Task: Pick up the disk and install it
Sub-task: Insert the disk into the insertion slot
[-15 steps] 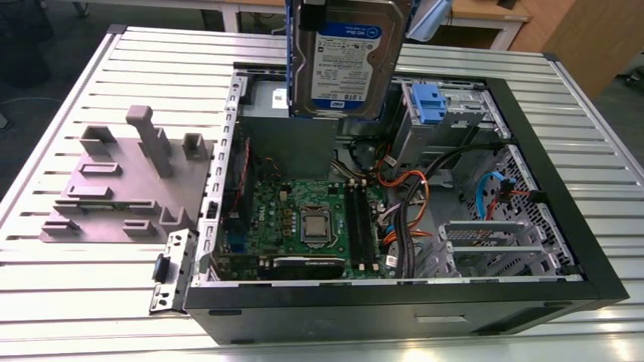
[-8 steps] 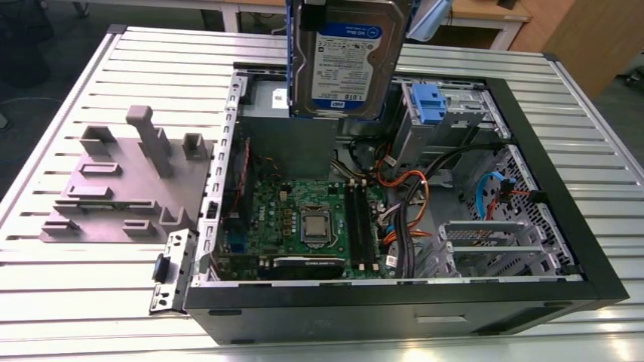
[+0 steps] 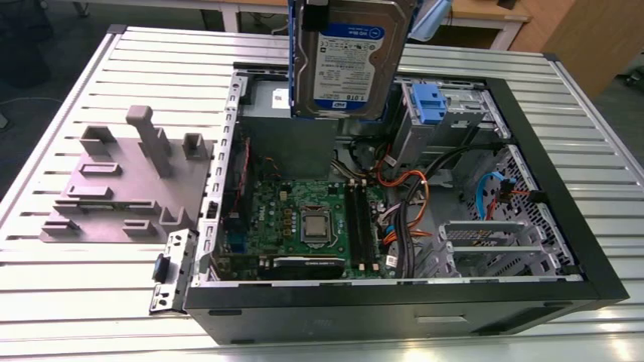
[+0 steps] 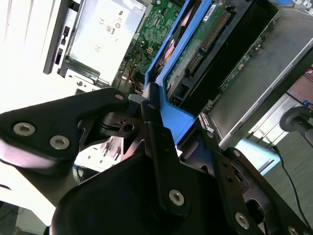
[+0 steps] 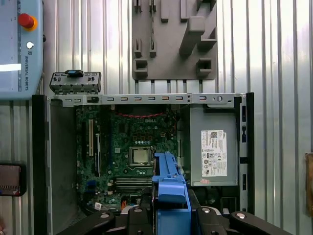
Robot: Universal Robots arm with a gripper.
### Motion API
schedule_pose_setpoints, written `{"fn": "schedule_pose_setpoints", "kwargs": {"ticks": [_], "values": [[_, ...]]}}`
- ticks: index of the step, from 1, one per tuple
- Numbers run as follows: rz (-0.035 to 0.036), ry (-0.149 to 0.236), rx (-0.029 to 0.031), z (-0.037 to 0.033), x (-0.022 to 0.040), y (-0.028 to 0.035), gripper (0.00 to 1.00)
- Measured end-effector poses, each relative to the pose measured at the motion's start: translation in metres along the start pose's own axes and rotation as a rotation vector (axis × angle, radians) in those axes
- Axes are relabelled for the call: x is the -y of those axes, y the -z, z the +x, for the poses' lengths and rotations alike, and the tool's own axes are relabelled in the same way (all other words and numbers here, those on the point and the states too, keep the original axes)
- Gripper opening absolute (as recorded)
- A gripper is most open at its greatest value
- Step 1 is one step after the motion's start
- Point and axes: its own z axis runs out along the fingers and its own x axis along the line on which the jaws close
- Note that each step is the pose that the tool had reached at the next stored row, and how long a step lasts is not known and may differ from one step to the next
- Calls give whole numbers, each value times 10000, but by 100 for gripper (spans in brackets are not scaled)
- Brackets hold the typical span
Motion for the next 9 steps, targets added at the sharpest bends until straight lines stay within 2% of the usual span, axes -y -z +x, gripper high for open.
{"fn": "schedule_pose_setpoints", "kwargs": {"ticks": [9], "values": [[1,-1,1,75,2,-1,36]]}}
